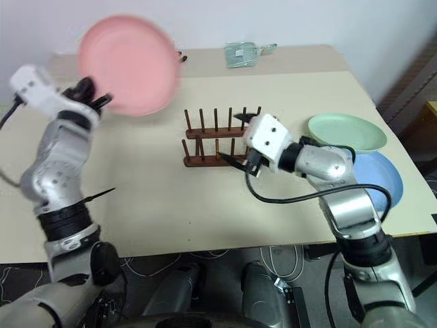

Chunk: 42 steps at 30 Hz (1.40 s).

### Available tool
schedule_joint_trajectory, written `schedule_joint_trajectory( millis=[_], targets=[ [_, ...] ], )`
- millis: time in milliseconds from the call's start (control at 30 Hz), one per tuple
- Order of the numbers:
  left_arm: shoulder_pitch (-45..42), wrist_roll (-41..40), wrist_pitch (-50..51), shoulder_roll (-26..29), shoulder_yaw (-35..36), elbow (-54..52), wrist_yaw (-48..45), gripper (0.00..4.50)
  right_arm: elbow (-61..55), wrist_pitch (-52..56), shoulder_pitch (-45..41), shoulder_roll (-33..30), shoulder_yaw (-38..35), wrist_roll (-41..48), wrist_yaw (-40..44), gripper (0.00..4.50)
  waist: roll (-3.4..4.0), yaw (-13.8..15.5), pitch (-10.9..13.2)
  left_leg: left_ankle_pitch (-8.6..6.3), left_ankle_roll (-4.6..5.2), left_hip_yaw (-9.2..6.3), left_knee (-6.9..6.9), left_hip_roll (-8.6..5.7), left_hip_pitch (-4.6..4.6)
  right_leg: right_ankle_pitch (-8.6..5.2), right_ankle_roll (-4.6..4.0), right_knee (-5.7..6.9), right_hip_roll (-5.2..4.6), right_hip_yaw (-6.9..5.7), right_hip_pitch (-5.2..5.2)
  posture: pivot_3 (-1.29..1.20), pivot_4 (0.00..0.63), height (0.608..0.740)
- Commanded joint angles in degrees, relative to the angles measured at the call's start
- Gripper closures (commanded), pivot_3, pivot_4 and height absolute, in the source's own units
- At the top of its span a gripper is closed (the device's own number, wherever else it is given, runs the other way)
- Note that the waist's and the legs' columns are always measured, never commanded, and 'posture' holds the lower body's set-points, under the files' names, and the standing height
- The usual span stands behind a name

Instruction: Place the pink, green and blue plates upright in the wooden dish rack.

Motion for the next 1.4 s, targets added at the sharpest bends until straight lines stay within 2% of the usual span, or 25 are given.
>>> schedule_joint_trajectory(
  millis=[33, 133, 200, 233, 300, 367, 467, 533, 667, 767, 833, 867, 967, 1067, 1133, 1200, 1300, 1400],
  targets=[
    [-1.83, 3.32, 1.30, -2.15, -8.23, -3.03, -0.25, 4.48, 6.51, -9.08, -5.16, 1.09, 5.85, -12.65, -5.76, 0.05, 0.00, -0.28, 0.00, 0.02, -0.04, 0.01, 0.00, 0.00, 0.00, 0.00, 0.00, 0.01, 0.00, 0.01, -0.01, 0.00, 0.150, 0.732],
    [-2.06, 4.32, 2.64, -5.06, -12.28, -4.00, 0.05, 4.48, 13.97, -14.75, -8.48, 1.65, 9.35, -21.37, -10.56, 0.05, 0.00, -0.62, 0.01, 0.05, -0.07, 0.01, 0.01, -0.01, 0.00, 0.01, -0.01, 0.04, 0.01, 0.01, -0.03, 0.00, 0.150, 0.732],
    [-1.59, 4.21, 3.57, -6.89, -13.42, -4.67, 0.34, 4.48, 17.27, -17.40, -9.29, 2.10, 10.36, -24.22, -12.16, 0.05, 0.00, -0.77, 0.01, 0.07, -0.10, 0.01, -0.01, -0.01, -0.01, 0.00, -0.01, 0.04, 0.01, 0.02, -0.05, 0.00, 0.150, 0.732],
    [-1.24, 4.09, 4.08, -7.64, -13.68, -5.03, 0.31, 4.50, 18.54, -18.34, -9.44, 2.27, 10.59, -25.43, -12.91, 0.30, 0.00, -0.77, 0.01, 0.09, -0.14, 0.01, -0.02, 0.00, -0.01, 0.00, -0.01, 0.04, 0.01, 0.03, -0.07, 0.00, 0.150, 0.732],
    [-0.61, 3.98, 5.08, -8.42, -13.85, -5.75, 0.26, 4.50, 20.02, -19.85, -9.19, 2.15, 10.82, -27.53, -13.76, 0.92, 0.00, -0.80, 0.01, 0.11, -0.16, 0.01, -0.03, 0.00, -0.01, 0.00, -0.01, 0.04, 0.01, 0.03, -0.07, 0.00, 0.150, 0.732],
    [-0.15, 3.32, 6.16, -8.94, -13.26, -6.38, 0.12, 4.50, 20.31, -20.91, -8.38, 2.01, 10.70, -28.70, -14.03, 1.89, 0.00, -0.81, 0.01, 0.10, -0.15, 0.02, -0.03, 0.00, -0.01, 0.00, -0.01, 0.05, 0.02, 0.05, -0.07, 0.00, 0.150, 0.732],
    [0.08, 2.28, 7.29, -9.47, -12.36, -6.76, -0.44, 4.50, 20.30, -21.77, -7.81, 2.35, 10.09, -29.61, -14.44, 3.58, 0.01, -0.82, 0.01, 0.09, -0.12, 0.01, -0.02, 0.00, -0.01, 0.00, -0.01, 0.06, 0.02, 0.05, -0.07, 0.00, 0.150, 0.732],
    [0.05, 1.48, 7.56, -10.08, -11.62, -6.88, -1.06, 4.50, 20.34, -22.23, -7.81, 2.63, 9.57, -30.14, -14.86, 4.48, 0.00, -0.74, 0.01, 0.08, -0.11, 0.01, -0.01, 0.00, -0.01, 0.00, -0.01, 0.06, 0.03, 0.04, -0.07, 0.00, 0.150, 0.732],
    [-1.04, -0.38, 6.42, -11.19, -9.37, -7.13, -1.90, 3.06, 20.17, -22.52, -8.22, 2.61, 8.07, -31.42, -15.95, 4.50, 0.01, -0.69, 0.03, 0.09, -0.13, 0.00, 0.01, -0.01, -0.02, 0.00, -0.01, 0.05, 0.03, 0.04, -0.06, 0.00, 0.150, 0.732],
    [-5.00, 0.51, -1.16, -9.38, -3.41, -4.86, -1.68, 1.55, 20.14, -22.76, -8.40, 0.48, 5.25, -31.92, -16.84, 4.50, -0.01, -0.62, 0.05, 0.11, -0.15, -0.01, 0.02, -0.01, -0.05, 0.00, -0.01, 0.04, 0.03, 0.04, -0.07, 0.00, 0.150, 0.732],
    [-4.62, 3.32, -3.04, -6.05, -1.75, -2.94, -1.51, 1.55, 19.24, -22.28, -7.78, 0.27, 2.09, -29.55, -17.20, 4.50, 0.02, -0.93, 0.04, 0.11, -0.16, 0.01, 0.01, -0.01, -0.04, 0.00, -0.01, 0.03, 0.03, 0.04, -0.08, 0.00, 0.150, 0.732],
    [-3.14, 6.37, -3.89, -2.29, -2.91, -2.03, -3.40, 1.55, 18.21, -21.44, -7.20, 0.87, -0.94, -25.79, -16.79, 4.50, 0.05, -1.06, 0.02, 0.10, -0.15, 0.04, -0.05, 0.00, -0.01, 0.00, -0.02, 0.03, 0.03, 0.07, -0.08, 0.00, 0.150, 0.732],
    [3.00, 12.42, -7.76, 6.99, -8.50, -1.37, -12.39, 1.55, 12.17, -13.30, -4.96, 4.91, -10.27, -8.47, -12.32, 4.50, 0.09, -1.08, 0.01, 0.09, -0.13, 0.07, -0.16, 0.04, 0.07, 0.00, -0.04, 0.05, 0.14, 0.12, -0.08, 0.00, 0.150, 0.732],
    [8.56, 13.85, -11.68, 11.27, -12.79, -2.43, -20.99, 1.55, 3.92, 1.18, -3.03, 9.22, -16.91, 9.40, -9.70, 4.50, 0.10, -0.73, 0.04, 0.03, -0.02, -0.05, -0.11, 0.07, 0.01, 0.01, -0.05, 0.05, 0.15, 0.12, -0.07, 0.00, 0.150, 0.732],
    [13.40, 13.85, -14.02, 14.36, -17.80, -5.40, -29.95, 1.55, -1.60, 10.67, -2.21, 13.21, -21.83, 23.56, -12.42, 4.50, 0.11, -0.58, 0.05, 0.01, 0.01, -0.14, -0.06, 0.03, -0.04, 0.00, -0.06, 0.03, 0.12, 0.09, -0.06, 0.00, 0.150, 0.732],
    [16.75, 12.65, -14.93, 15.99, -21.01, -8.11, -36.00, 1.55, -4.62, 16.86, -1.70, 15.94, -24.90, 32.61, -15.90, 4.50, 0.23, -0.67, 0.11, -0.01, 0.03, -0.14, -0.10, 0.02, -0.05, 0.00, -0.08, 0.02, 0.06, 0.09, -0.07, 0.00, 0.150, 0.732],
    [19.48, 7.40, -11.55, 15.68, -22.73, -12.42, -40.93, 1.55, -6.42, 20.94, 0.03, 17.11, -25.71, 37.36, -19.65, 4.50, 0.24, -0.74, 0.12, -0.03, 0.06, -0.12, -0.12, 0.00, -0.05, -0.08, -0.22, 0.01, 0.02, 0.10, -0.11, 0.00, 0.150, 0.732],
    [20.93, 5.51, -9.57, 15.97, -23.89, -14.65, -43.61, 1.55, -7.05, 22.15, 1.97, 16.54, -24.87, 38.39, -21.29, 4.50, 0.30, -0.89, 0.13, -0.02, 0.06, -0.11, -0.12, 0.03, -0.05, -0.10, -0.24, 0.03, 0.03, 0.08, -0.13, 0.00, 0.150, 0.732]
  ],
)
